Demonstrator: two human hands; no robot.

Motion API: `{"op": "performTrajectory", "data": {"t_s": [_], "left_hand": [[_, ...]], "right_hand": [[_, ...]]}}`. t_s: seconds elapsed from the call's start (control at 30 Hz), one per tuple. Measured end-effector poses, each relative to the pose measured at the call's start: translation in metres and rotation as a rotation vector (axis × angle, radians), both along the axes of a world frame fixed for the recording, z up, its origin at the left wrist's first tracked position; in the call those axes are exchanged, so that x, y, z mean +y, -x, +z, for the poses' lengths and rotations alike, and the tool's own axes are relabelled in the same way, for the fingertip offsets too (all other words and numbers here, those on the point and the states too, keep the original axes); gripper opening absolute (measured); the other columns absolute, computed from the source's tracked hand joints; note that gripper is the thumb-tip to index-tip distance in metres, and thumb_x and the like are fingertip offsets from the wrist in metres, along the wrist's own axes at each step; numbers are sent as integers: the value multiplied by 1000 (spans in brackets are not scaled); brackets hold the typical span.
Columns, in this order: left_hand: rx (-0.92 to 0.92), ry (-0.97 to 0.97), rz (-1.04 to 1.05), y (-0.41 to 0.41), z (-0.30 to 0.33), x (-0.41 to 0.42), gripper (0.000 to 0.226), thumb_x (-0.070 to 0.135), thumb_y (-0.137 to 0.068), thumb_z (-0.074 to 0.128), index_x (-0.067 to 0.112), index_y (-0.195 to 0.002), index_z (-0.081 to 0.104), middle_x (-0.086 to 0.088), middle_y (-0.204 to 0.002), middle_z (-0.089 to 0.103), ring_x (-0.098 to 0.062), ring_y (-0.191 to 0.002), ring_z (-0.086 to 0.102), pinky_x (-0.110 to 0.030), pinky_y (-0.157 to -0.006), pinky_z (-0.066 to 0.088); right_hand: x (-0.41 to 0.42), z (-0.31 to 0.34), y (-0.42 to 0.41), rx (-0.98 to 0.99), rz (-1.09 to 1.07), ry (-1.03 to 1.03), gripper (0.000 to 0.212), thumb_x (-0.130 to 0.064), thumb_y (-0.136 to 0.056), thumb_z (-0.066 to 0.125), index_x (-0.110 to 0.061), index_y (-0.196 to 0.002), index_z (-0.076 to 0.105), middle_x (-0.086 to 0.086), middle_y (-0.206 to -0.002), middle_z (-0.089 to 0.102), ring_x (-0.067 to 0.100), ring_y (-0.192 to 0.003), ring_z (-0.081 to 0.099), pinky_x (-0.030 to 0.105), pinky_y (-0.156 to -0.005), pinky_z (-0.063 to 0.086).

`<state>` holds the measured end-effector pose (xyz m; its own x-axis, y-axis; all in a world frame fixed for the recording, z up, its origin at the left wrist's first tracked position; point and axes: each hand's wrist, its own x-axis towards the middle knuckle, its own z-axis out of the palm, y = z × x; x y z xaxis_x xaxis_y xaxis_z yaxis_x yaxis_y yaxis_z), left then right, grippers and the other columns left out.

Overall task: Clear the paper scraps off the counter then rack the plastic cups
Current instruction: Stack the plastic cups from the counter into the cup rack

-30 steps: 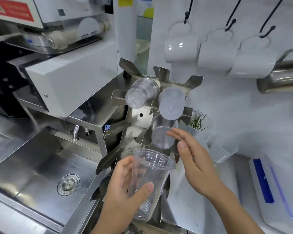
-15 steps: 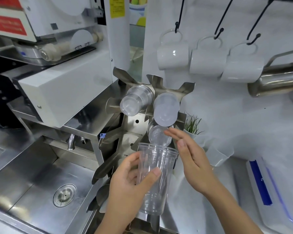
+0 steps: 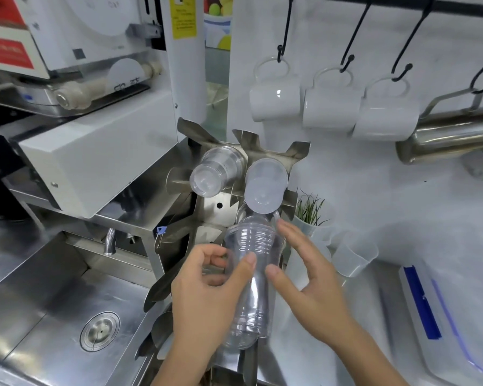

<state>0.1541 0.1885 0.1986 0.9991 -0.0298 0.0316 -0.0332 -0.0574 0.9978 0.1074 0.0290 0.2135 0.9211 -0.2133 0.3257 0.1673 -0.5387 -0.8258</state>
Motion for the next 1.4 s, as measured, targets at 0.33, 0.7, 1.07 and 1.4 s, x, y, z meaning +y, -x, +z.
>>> {"op": "performTrajectory", "data": {"t_s": [0.33, 0.7, 1.07, 1.4], "left_hand": [[-82, -192, 58, -13, 13, 3, 30, 57, -65, 85, 34, -82, 79, 17, -71, 77, 0, -55, 71, -27, -66, 59], [-266, -26, -174, -9, -4, 21, 38, 45, -77, 77, 25, -109, 78, 9, -111, 79, -2, -102, 75, -14, -83, 59], [-262, -50, -64, -30, -14, 8, 32, -5, -79, 82, 27, -87, 83, 14, -92, 80, -7, -82, 79, -11, -77, 59], [-274, -123, 28, -39, -13, -5, 33, 2, -76, 87, 34, -73, 81, 17, -80, 79, -2, -65, 76, -6, -62, 54]], "right_hand": [[14, 4, 24, 224, 168, 211, 128, -58, -59, 84, -42, -151, -4, -31, -155, -26, -4, -147, -15, 39, -123, 15], [8, 2, 9, 176, -27, 93, 100, -66, -60, 73, -37, -147, 33, -30, -154, 24, -21, -139, 15, 4, -112, 17], [1, -13, -7, -64, -192, 15, 23, -10, -79, 78, -25, -97, 76, -20, -105, 71, -4, -106, 63, 6, -92, 42], [-2, -17, -22, -109, -277, -28, 15, -3, -79, 76, -17, -84, 80, -16, -88, 74, -7, -91, 67, 1, -81, 42]]}}
